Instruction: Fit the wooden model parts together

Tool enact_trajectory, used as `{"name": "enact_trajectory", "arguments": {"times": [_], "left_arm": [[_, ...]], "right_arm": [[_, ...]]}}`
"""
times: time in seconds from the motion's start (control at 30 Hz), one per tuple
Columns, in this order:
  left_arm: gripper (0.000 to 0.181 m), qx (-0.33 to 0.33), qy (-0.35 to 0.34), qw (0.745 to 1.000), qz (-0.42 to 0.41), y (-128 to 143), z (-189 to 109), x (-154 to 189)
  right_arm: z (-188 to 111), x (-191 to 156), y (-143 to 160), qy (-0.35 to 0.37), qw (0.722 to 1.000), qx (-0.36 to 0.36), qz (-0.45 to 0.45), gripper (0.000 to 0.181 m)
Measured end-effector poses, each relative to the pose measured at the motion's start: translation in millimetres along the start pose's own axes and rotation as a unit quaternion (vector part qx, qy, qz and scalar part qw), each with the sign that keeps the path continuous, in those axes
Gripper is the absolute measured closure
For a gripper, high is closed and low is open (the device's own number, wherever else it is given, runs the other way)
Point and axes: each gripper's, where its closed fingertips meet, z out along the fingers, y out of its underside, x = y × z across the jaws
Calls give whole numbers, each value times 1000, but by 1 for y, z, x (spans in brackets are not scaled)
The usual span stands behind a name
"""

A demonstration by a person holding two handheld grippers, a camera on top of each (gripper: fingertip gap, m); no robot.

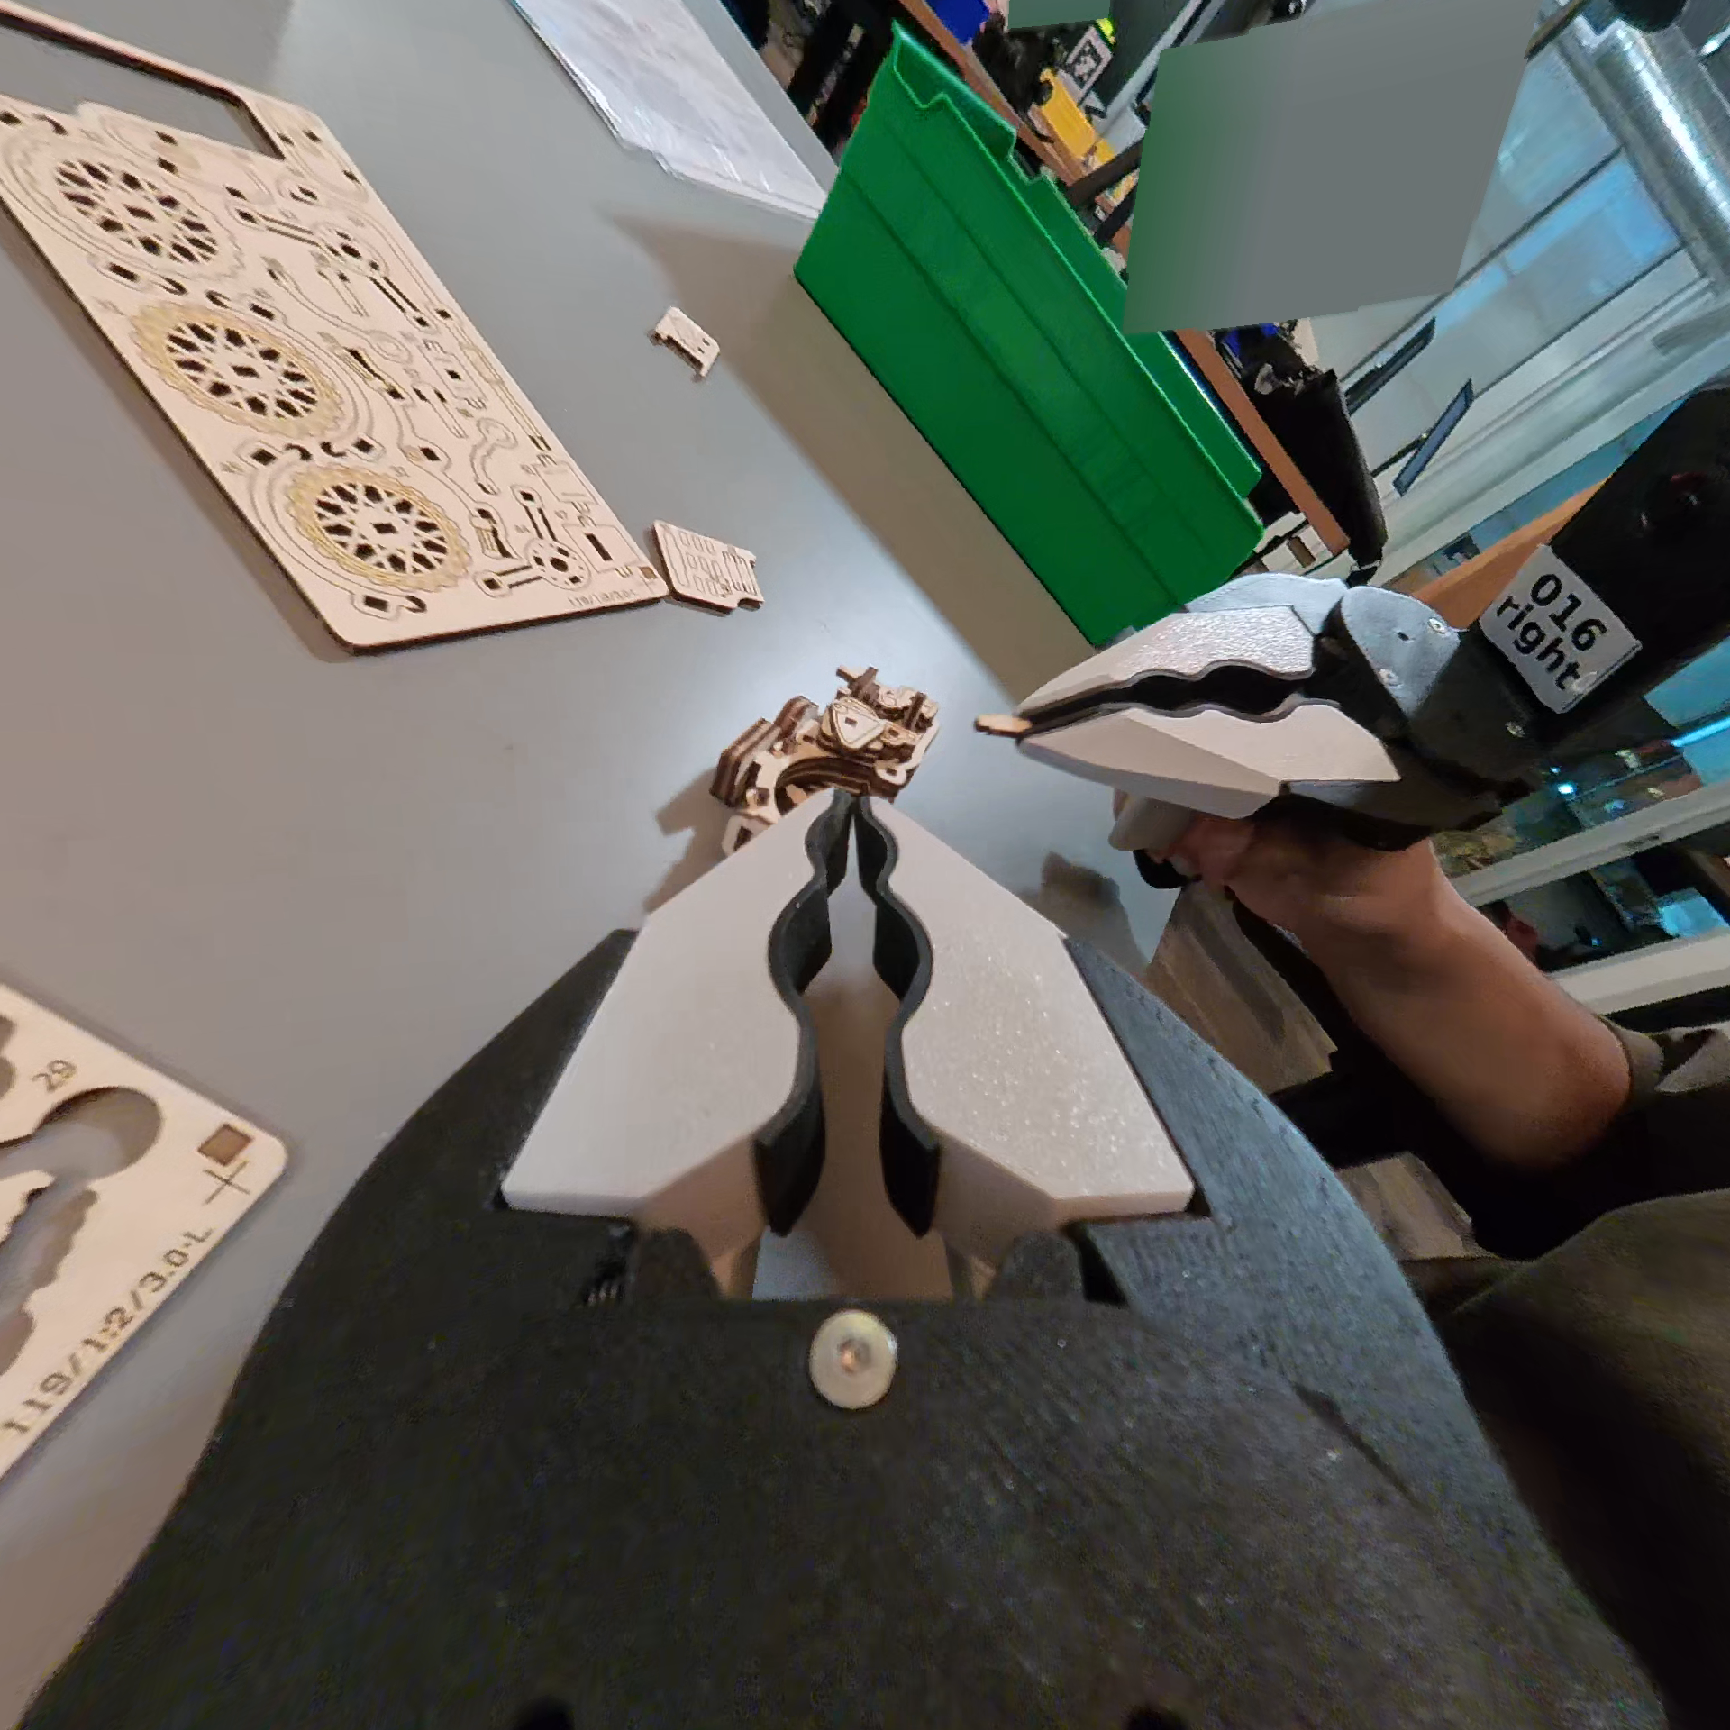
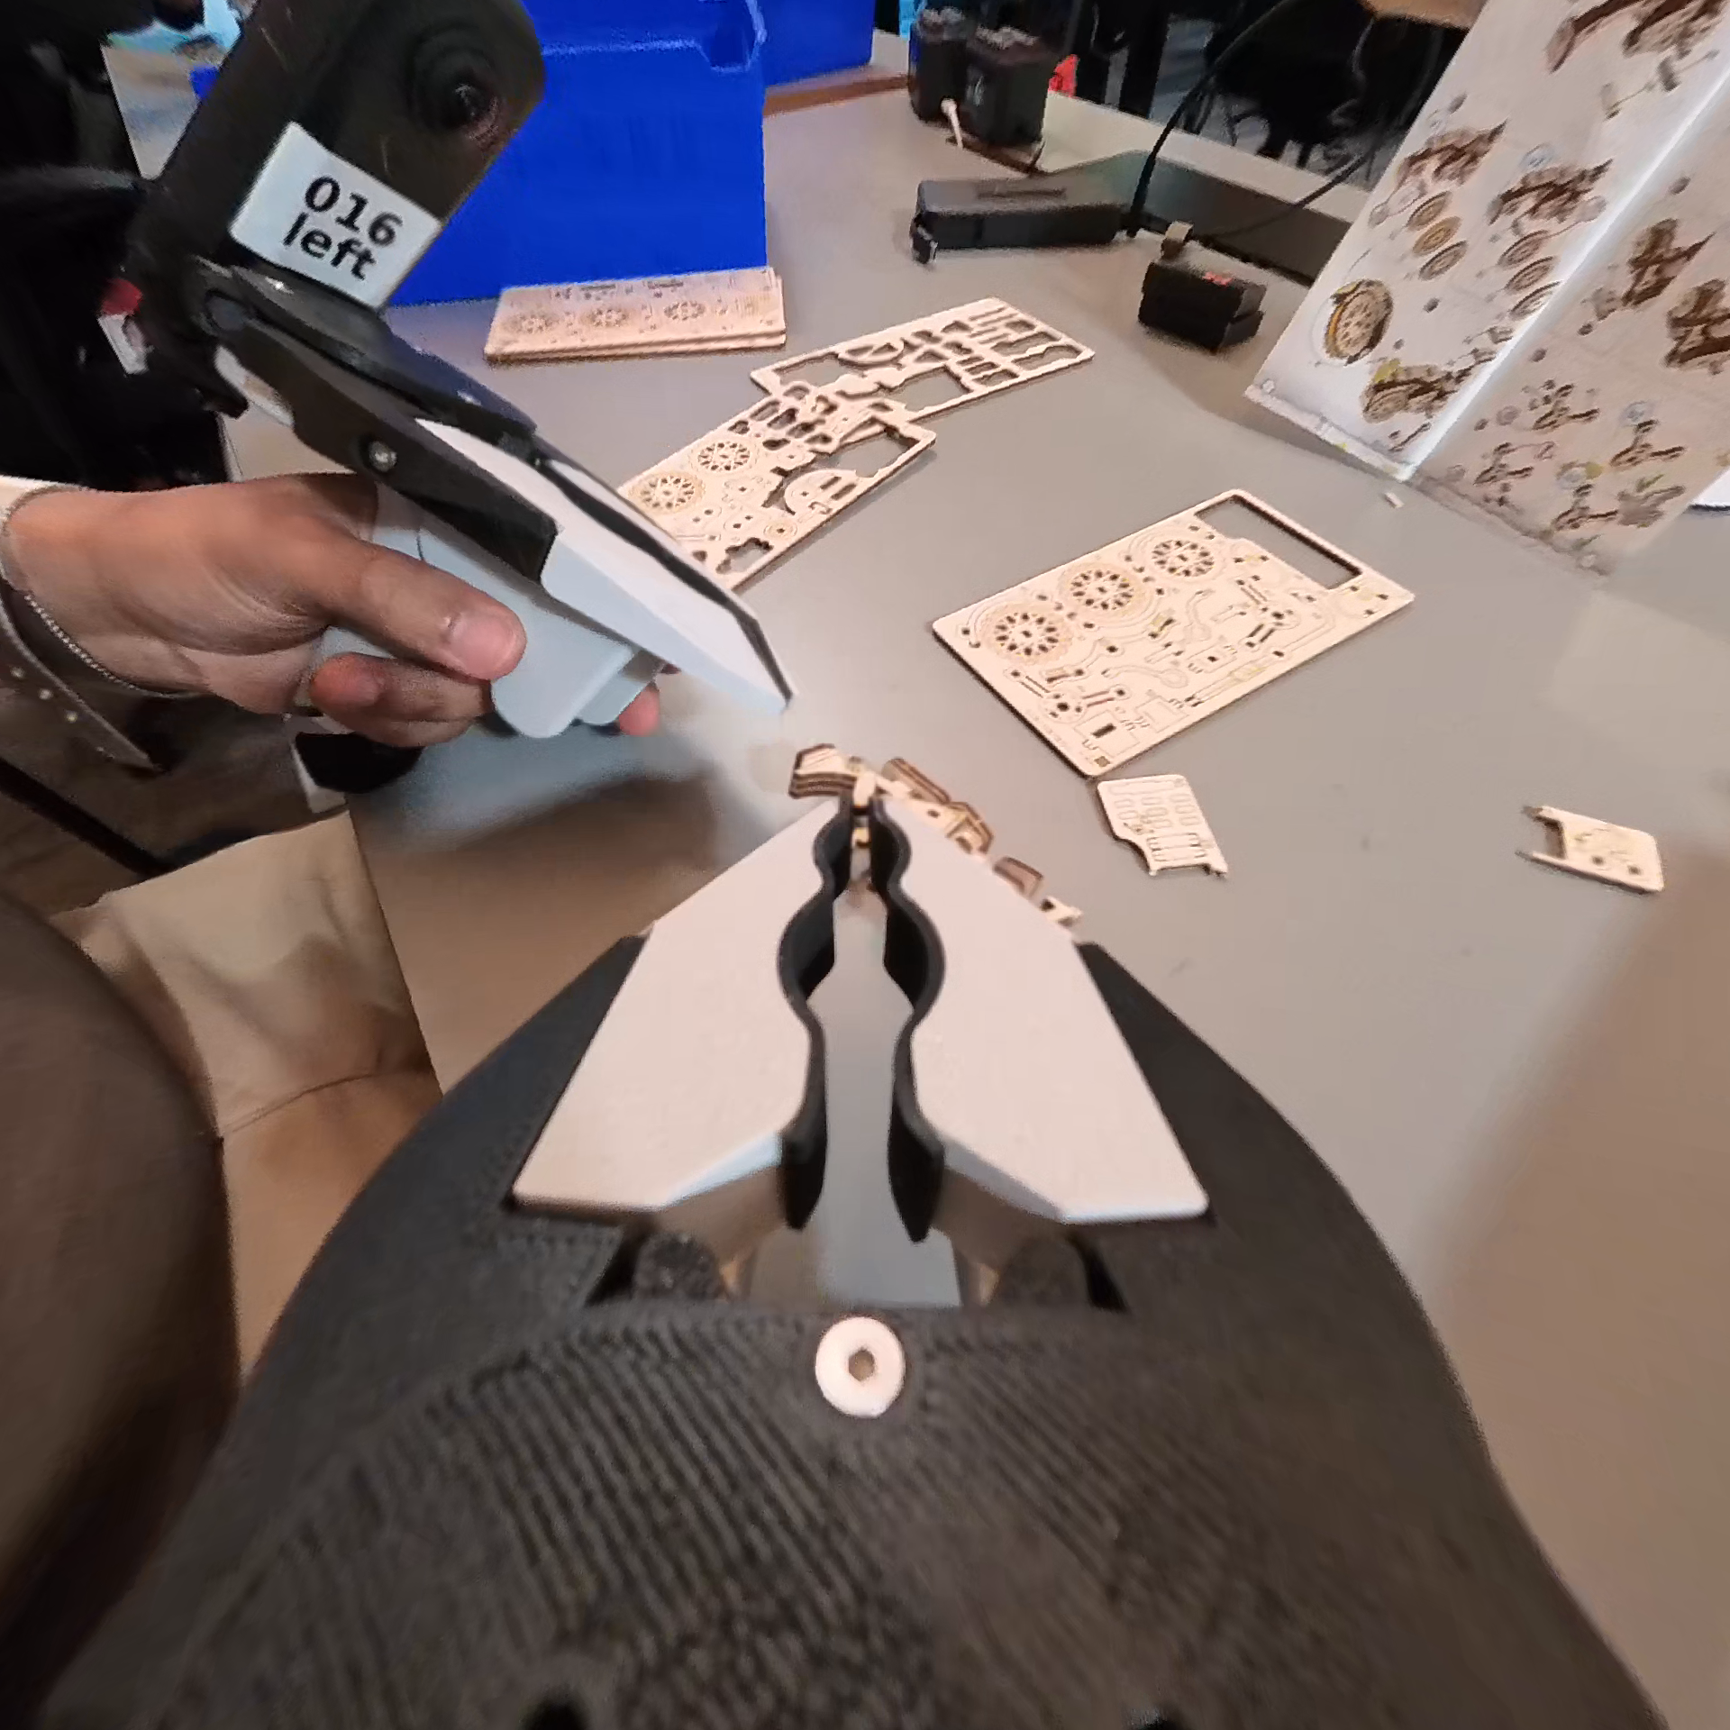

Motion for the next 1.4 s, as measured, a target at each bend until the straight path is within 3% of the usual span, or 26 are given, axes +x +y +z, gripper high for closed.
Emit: {"name": "enact_trajectory", "arguments": {"times": [0.23,0.37,0.63,0.9,1.4], "left_arm": [[161,-34,-21,999,23,15,-3,1],[156,-17,-26,1000,7,14,-5,0],[144,-12,25,999,-21,8,2,6],[144,37,48,998,-24,-3,-10,10],[148,40,61,997,-14,-2,-13,16]], "right_arm": [[-11,8,0,-9,999,21,29,181],[-13,6,-2,-21,999,31,38,181],[-15,0,-9,-30,998,48,22,181],[-5,-1,-13,-51,997,52,32,181],[-1,-11,-9,-68,996,41,31,180]]}}
